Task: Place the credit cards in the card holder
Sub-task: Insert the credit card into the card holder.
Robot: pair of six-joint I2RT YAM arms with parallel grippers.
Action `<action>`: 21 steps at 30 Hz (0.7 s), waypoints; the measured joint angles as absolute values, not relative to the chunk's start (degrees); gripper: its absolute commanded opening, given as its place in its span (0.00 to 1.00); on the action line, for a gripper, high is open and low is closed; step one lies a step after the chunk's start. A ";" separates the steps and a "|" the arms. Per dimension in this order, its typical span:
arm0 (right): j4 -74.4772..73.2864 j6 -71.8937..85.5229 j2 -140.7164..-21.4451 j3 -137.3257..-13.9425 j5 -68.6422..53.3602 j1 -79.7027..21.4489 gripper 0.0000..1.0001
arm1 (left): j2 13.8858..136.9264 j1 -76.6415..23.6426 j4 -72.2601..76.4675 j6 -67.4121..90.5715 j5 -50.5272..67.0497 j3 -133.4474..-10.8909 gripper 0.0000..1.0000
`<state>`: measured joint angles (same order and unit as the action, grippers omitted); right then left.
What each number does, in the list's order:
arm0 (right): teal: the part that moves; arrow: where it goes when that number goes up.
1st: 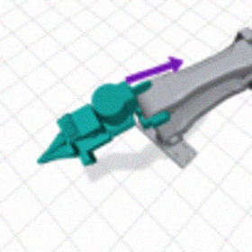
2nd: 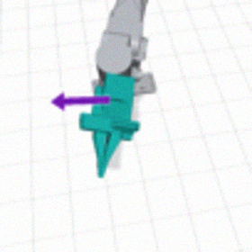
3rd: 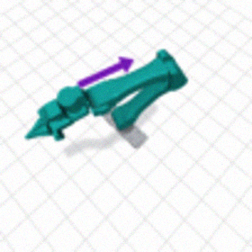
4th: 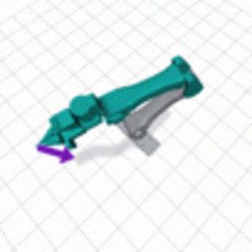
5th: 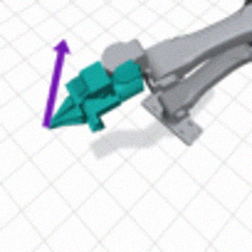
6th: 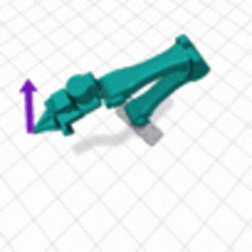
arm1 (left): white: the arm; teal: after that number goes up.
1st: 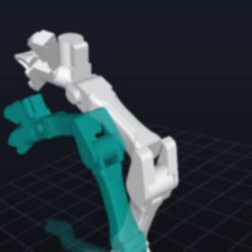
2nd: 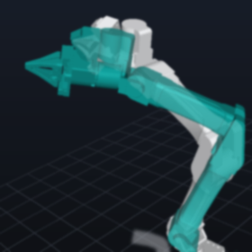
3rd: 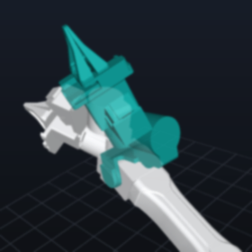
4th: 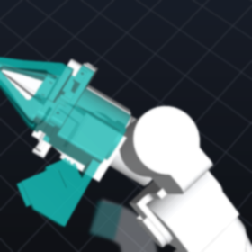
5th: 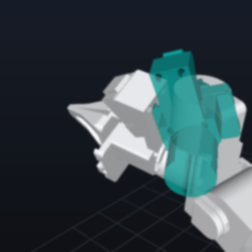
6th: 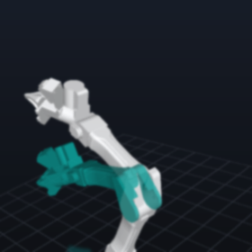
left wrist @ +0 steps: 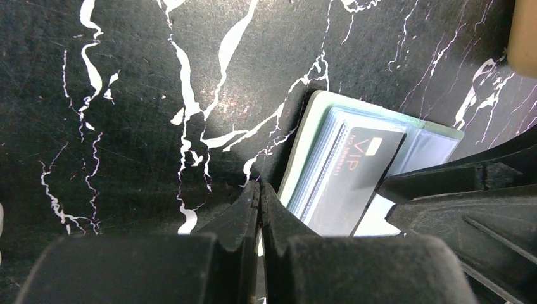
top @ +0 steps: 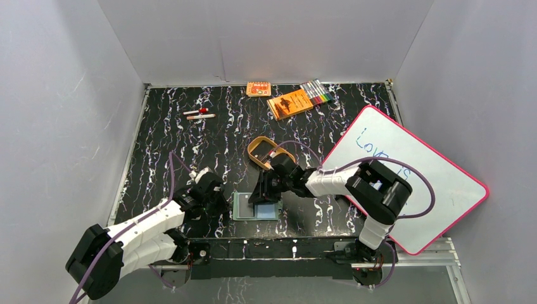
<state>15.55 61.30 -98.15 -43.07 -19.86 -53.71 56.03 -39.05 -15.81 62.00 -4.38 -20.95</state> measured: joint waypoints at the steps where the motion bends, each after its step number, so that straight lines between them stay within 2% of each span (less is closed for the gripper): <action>1: 14.68 60.86 -98.15 -43.70 -19.75 -53.71 0.44 | 56.03 -39.05 -15.81 62.00 -4.27 -20.95 0.00; 7: 3.16 53.47 -95.46 -50.87 -15.84 -53.74 0.53 | 55.68 -39.05 -16.27 61.93 -4.29 -20.95 0.00; 12: -8.60 45.84 -88.51 -57.67 -8.82 -53.82 0.60 | 54.46 -39.07 -18.35 61.76 -5.13 -20.99 0.00; 17: -18.24 39.90 -80.62 -58.02 0.16 -53.93 0.62 | 51.81 -39.07 -21.47 61.69 -6.87 -22.37 0.00; 21: -25.34 37.36 -80.23 -57.98 2.28 -54.24 0.64 | 49.95 -39.07 -22.63 61.54 -8.93 -24.40 0.00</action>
